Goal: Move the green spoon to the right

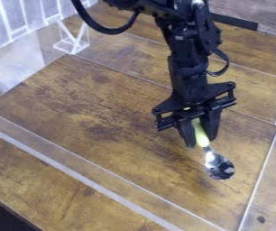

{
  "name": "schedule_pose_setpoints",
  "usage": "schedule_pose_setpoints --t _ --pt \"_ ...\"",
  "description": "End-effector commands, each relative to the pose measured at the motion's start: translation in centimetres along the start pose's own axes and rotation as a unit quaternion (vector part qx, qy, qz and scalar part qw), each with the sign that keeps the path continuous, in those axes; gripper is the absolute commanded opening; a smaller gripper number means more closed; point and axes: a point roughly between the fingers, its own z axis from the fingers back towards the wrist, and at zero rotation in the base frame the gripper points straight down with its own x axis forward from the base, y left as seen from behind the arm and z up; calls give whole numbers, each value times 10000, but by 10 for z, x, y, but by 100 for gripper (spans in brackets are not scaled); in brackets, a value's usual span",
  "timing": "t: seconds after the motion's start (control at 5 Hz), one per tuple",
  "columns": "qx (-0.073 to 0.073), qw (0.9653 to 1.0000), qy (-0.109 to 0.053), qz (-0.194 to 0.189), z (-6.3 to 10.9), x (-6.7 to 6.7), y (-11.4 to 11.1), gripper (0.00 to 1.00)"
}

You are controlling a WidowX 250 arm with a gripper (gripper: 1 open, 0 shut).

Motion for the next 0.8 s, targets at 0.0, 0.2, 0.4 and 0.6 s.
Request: schedule_pose_setpoints --t 0.0,0.2,0.4,0.6 --pt "-498 9984 -265 -85 28 -4 -24 0" --pt "-527 9974 -391 293 28 -3 -21 0" --pt "-425 9984 -379 -8 20 -17 -40 0" --pt "-290 9979 -324 -489 6 -22 -53 0"
